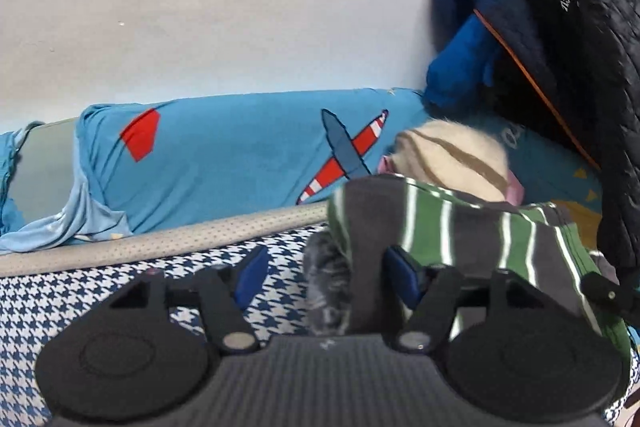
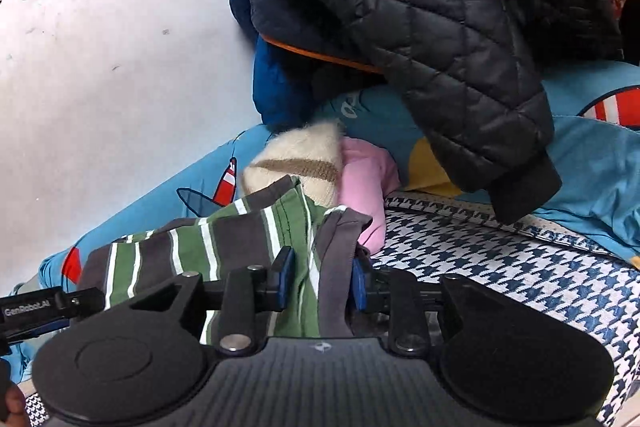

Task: Fold clothes
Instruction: 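Lift the striped bundle with both grippers and carry it toward the clothes stack, then lower the striped bundle onto the clothes stack and open both grippers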

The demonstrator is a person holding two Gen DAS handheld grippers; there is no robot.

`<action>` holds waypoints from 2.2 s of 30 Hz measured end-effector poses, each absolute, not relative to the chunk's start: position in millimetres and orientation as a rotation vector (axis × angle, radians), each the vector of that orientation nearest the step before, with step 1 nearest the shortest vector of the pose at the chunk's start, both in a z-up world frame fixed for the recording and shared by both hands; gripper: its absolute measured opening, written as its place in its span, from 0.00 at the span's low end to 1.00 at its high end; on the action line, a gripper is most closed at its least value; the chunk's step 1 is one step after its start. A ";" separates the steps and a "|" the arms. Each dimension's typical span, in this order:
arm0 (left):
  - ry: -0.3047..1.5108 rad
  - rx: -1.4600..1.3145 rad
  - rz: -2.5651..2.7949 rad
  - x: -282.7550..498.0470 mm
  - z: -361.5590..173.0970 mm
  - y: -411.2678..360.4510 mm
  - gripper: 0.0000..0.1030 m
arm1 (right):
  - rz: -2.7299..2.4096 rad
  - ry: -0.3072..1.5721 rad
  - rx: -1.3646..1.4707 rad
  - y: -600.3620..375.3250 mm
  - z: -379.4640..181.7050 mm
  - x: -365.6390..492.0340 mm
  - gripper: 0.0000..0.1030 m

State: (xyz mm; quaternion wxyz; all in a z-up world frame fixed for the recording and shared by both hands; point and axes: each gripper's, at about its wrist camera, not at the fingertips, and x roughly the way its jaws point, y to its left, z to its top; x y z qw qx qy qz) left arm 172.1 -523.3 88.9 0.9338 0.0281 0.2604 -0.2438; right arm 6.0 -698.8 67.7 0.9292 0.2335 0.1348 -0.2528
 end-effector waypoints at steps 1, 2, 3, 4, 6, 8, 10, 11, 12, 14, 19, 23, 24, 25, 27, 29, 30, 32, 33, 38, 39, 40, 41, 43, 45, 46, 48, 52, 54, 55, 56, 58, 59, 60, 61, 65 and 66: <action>0.530 0.057 -0.493 172.5 90.0 -521.8 0.65 | -0.535 0.273 0.476 -698.9 67.4 3.7 0.27; 0.527 0.056 -0.488 172.9 91.1 -520.3 0.68 | -0.561 0.272 0.464 -698.4 67.5 1.9 0.27; 0.524 0.055 -0.483 173.2 92.2 -518.8 0.69 | -0.582 0.277 0.454 -698.8 67.5 0.7 0.27; 0.521 0.054 -0.477 173.6 93.3 -517.3 0.69 | -0.602 0.282 0.445 -699.3 67.4 -0.4 0.27; 0.515 0.052 -0.466 174.3 95.5 -514.4 0.69 | -0.602 0.253 0.493 -704.4 67.6 -6.4 0.27; 0.509 0.051 -0.456 175.0 97.6 -511.4 0.68 | -0.598 0.218 0.520 -706.4 69.7 -12.3 0.27; 0.504 0.049 -0.446 175.8 99.4 -509.0 0.67 | -0.591 0.178 0.521 -704.9 73.6 -18.2 0.27; 0.504 0.050 -0.447 176.5 98.2 -510.8 0.67 | -0.577 0.165 0.512 -703.3 75.5 -17.8 0.26; 0.505 0.051 -0.447 177.1 97.0 -512.6 0.67 | -0.562 0.152 0.501 -701.7 77.5 -17.3 0.24; 0.506 0.053 -0.448 178.4 94.6 -516.2 0.68 | -0.498 0.148 0.467 -695.8 79.9 -11.9 0.20; 0.509 0.057 -0.451 181.7 88.6 -525.2 0.69 | -0.429 0.203 0.419 -682.7 71.7 4.7 0.18; 0.515 0.056 -0.451 186.2 82.7 -531.1 0.73 | -0.454 0.250 0.433 -684.5 58.5 15.4 0.18; 0.519 0.054 -0.450 188.5 80.7 -531.9 0.75 | -0.458 0.257 0.431 -685.1 56.3 17.2 0.18; 0.523 0.051 -0.448 190.8 78.6 -532.6 0.77 | -0.463 0.265 0.430 -686.1 53.2 19.3 0.17; 0.532 0.045 -0.446 195.3 74.2 -534.0 0.79 | -0.478 0.280 0.443 -690.5 47.6 22.7 0.12; 0.551 0.032 -0.439 199.3 67.2 -534.2 0.80 | -0.487 0.288 0.468 -696.1 42.5 25.5 0.07; 0.559 0.025 -0.434 200.9 63.5 -534.3 0.80 | -0.489 0.290 0.482 -699.0 40.4 26.6 0.06; 0.561 0.026 -0.426 201.6 57.2 -535.6 0.80 | -0.493 0.291 0.508 -703.0 36.8 29.0 0.06; 0.561 0.029 -0.423 201.7 55.2 -536.2 0.80 | -0.496 0.293 0.503 -702.8 36.0 30.3 0.06; 0.576 0.039 -0.428 203.0 61.6 -533.6 0.81 | -0.514 0.304 0.477 -700.2 39.4 32.1 0.06; 0.579 0.040 -0.429 202.5 64.9 -531.9 0.81 | -0.516 0.299 0.485 -700.8 41.6 31.0 0.06; 0.579 0.039 -0.433 200.6 69.4 -529.0 0.81 | -0.515 0.294 0.480 -699.1 45.5 28.8 0.07; 0.579 0.040 -0.436 197.6 73.9 -526.4 0.81 | -0.514 0.289 0.473 -697.3 49.3 26.5 0.09; 0.575 0.040 -0.437 189.0 81.6 -518.5 0.81 | -0.504 0.272 0.458 -692.7 57.9 20.9 0.10; 0.571 0.039 -0.436 178.7 87.7 -509.7 0.81 | -0.476 0.256 0.437 -687.7 64.9 13.6 0.10; 0.573 0.037 -0.434 171.6 88.8 -504.7 0.81 | -0.463 0.258 0.426 -685.5 66.9 10.4 0.10; 0.584 0.028 -0.438 160.0 89.2 -496.3 0.81 | -0.453 0.269 0.420 -681.9 68.6 3.0 0.10; 0.606 0.005 -0.440 137.0 84.2 -480.2 0.83 | -0.436 0.293 0.434 -674.2 71.1 -16.0 0.11; 0.621 -0.004 -0.438 128.3 80.1 -474.2 0.83 | -0.428 0.296 0.416 -667.1 73.4 -27.6 0.11; 0.628 -0.011 -0.438 124.8 78.3 -471.7 0.83 | -0.428 0.301 0.402 -663.8 73.7 -32.7 0.11; 0.636 -0.020 -0.439 121.9 77.2 -469.3 0.83 | -0.428 0.308 0.395 -661.0 73.0 -37.0 0.11; 0.650 -0.028 -0.441 117.1 74.7 -467.6 0.83 | -0.412 0.324 0.391 -655.6 70.0 -45.3 0.12; 0.657 -0.027 -0.440 116.1 74.1 -468.0 0.84 | -0.406 0.337 0.381 -653.1 68.1 -47.0 0.12; 0.666 -0.027 -0.440 115.8 73.0 -468.6 0.84 | -0.409 0.351 0.366 -650.8 66.1 -48.5 0.12; 0.676 -0.026 -0.440 116.0 71.4 -469.1 0.84 | -0.420 0.372 0.349 -649.9 63.8 -47.4 0.12; 0.710 -0.020 -0.432 117.5 62.7 -472.5 0.86 | -0.455 0.428 0.358 -655.8 50.9 -41.3 0.12; 0.716 -0.018 -0.430 117.9 60.6 -473.2 0.87 | -0.458 0.428 0.357 -655.8 49.9 -41.3 0.12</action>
